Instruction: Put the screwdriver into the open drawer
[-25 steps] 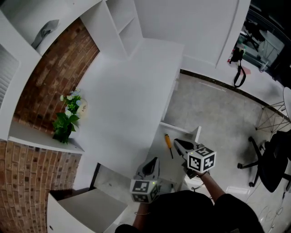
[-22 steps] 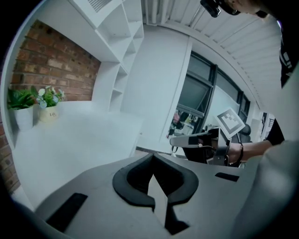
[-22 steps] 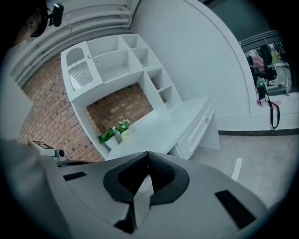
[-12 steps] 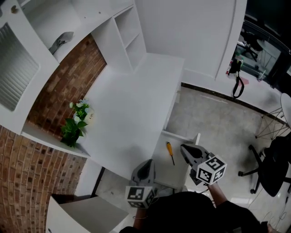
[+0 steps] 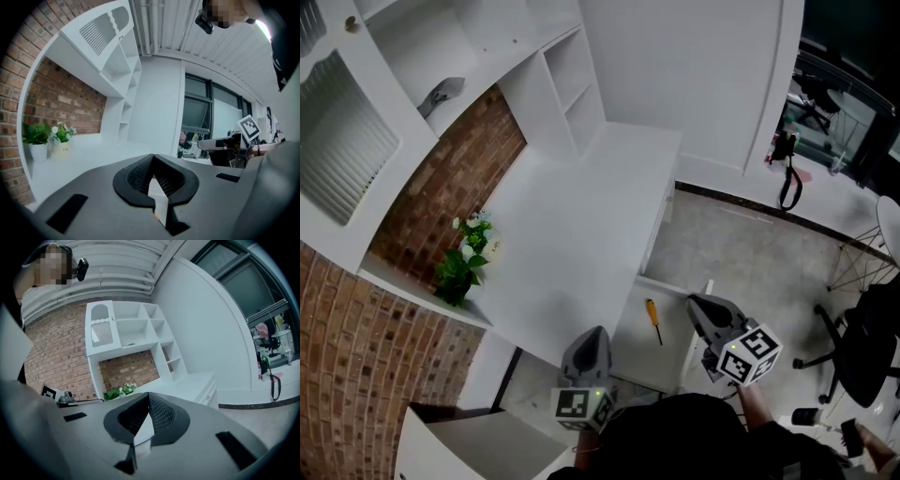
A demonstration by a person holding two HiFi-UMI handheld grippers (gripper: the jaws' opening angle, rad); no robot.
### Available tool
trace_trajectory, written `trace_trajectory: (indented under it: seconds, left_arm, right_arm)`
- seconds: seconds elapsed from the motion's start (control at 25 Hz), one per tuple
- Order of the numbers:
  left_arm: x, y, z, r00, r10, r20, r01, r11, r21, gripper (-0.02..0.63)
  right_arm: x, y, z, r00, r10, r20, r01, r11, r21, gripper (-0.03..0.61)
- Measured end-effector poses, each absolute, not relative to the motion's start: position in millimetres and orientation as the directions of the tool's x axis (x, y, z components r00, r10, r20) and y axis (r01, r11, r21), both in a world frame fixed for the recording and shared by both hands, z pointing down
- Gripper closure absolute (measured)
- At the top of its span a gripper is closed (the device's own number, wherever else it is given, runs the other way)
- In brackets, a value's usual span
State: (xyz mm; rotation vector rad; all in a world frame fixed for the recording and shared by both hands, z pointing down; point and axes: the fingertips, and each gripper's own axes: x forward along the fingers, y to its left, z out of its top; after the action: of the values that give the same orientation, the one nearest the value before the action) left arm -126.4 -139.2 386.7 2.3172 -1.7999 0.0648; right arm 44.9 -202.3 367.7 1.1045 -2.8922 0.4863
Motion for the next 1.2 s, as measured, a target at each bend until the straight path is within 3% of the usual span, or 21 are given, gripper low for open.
trace_trajectory:
  seconds: [0.52,1.2]
  left_arm:
    - [-140.3,-137.2,363.2,0.203,-0.976,0.082,-0.977,-0.197,0.078,0.606]
    - [-137.3,-141.7,363.9,0.184,-0.977,0.111,-0.983,-0.183,0.022,0.605]
  right_arm:
    - [68.0,-205.5,350.9,-0.721,-0.690,0.054,-0.679,0.690,-0.249,0.563]
    - [81.6,-214.2,342.4,-0.717,-0.697,0.019,-0.682,0.697,-0.222,0.565]
